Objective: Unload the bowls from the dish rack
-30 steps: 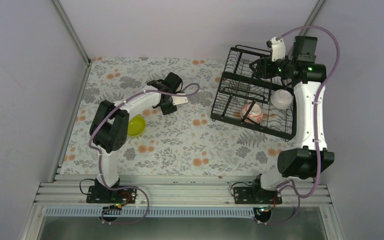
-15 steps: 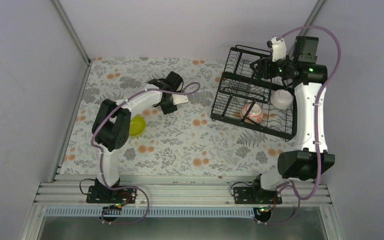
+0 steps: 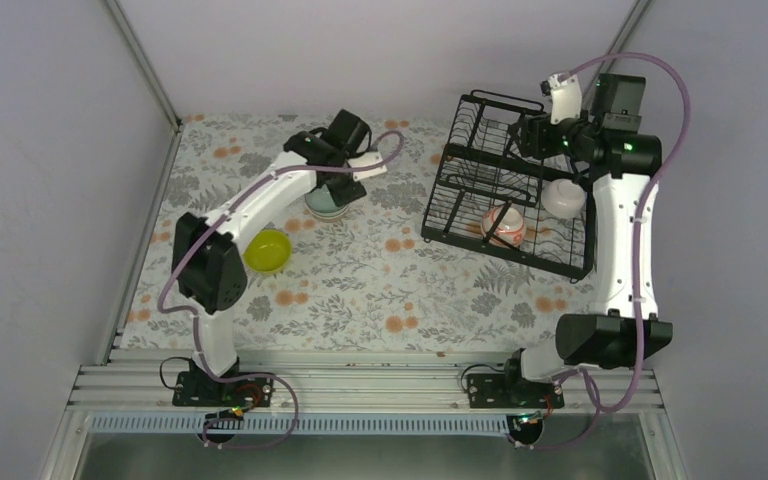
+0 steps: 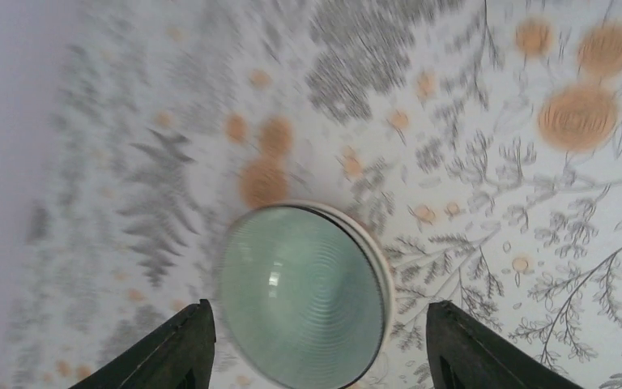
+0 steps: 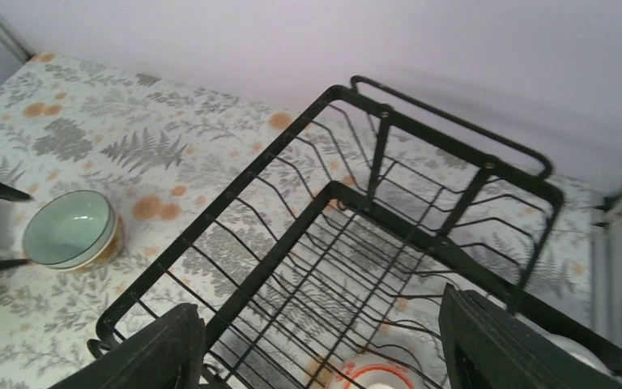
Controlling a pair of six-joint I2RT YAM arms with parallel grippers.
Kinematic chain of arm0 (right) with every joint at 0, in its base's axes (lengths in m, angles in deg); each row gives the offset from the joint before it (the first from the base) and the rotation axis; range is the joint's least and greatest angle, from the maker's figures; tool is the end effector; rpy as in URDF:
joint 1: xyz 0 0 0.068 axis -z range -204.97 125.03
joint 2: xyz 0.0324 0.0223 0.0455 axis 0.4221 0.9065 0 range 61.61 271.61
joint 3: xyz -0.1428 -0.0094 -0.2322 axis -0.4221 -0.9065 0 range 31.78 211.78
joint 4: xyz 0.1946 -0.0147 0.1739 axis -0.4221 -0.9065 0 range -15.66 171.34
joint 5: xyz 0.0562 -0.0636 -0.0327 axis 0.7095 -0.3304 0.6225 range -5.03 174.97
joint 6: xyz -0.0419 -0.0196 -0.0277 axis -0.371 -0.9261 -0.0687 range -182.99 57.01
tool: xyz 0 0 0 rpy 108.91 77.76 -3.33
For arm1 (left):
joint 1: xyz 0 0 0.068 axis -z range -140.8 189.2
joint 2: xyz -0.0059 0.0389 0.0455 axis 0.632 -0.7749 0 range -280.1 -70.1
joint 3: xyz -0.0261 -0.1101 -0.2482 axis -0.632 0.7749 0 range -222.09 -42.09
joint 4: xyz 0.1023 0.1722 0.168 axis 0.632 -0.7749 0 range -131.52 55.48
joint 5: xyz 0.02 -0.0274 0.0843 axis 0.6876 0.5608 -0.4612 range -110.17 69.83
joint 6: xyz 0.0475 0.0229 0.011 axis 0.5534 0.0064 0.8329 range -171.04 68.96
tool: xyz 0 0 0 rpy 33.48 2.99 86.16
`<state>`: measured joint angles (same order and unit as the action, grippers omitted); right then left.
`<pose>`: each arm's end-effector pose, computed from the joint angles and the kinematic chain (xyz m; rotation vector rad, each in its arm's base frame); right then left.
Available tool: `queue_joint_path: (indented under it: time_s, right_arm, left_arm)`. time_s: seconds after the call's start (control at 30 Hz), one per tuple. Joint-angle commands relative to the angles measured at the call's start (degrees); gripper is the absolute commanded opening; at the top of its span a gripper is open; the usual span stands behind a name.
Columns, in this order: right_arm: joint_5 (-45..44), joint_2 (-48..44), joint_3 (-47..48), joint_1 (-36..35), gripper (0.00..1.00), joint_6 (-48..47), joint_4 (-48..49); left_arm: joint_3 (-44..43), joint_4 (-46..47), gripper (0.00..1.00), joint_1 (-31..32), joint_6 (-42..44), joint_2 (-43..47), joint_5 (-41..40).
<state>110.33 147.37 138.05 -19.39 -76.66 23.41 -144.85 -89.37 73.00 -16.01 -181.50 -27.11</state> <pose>0.2932 -0.0133 0.4543 -0.3907 2.1317 0.2998 0.3484 -0.2281 0.2840 1.4804 2.2287 0.1691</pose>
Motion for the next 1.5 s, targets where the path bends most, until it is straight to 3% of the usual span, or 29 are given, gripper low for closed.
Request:
queue_joint_path:
  time_s: [0.0,0.2,0.5,0.7,1.07,1.3,1.47]
  right_arm:
    - [-9.3,-5.3,-0.7,-0.4,0.71,1.4,1.5]
    - [-23.4,-9.3,-6.7,-0.1,0.71,4.6,4.2]
    - [-33.5,-14.9,-13.5,0.5,0.68,4.7,1.9]
    - [-38.0,-18.6,-19.4,2.5,0.69,4.3,2.7]
    - [-33.2,-23.4,-38.0,5.7,0.7,-1.6,5.5]
    - [-26.0,-23.5,-45.2,8.2,0.7,-9.3,6.9]
    - [-22.2,-23.7,-45.9,9.7,0.7,-11.5,7.9]
  left_arm:
    - [-7.4,-4.5,0.66,0.7,-1.1,5.9,-0.7]
    - [-10.2,-2.7,0.68,1.6,-1.5,9.7,2.4]
    - [-14.4,3.4,0.67,1.9,-3.6,12.7,19.4]
    - [-17.5,3.5,0.7,3.6,-4.2,8.9,22.3]
    - [-18.6,11.8,0.75,7.2,-6.5,5.3,28.6]
    - [-31.8,4.5,0.75,10.1,-6.5,-4.3,30.6]
    - [-31.4,3.8,0.75,14.1,-4.1,-6.0,28.2]
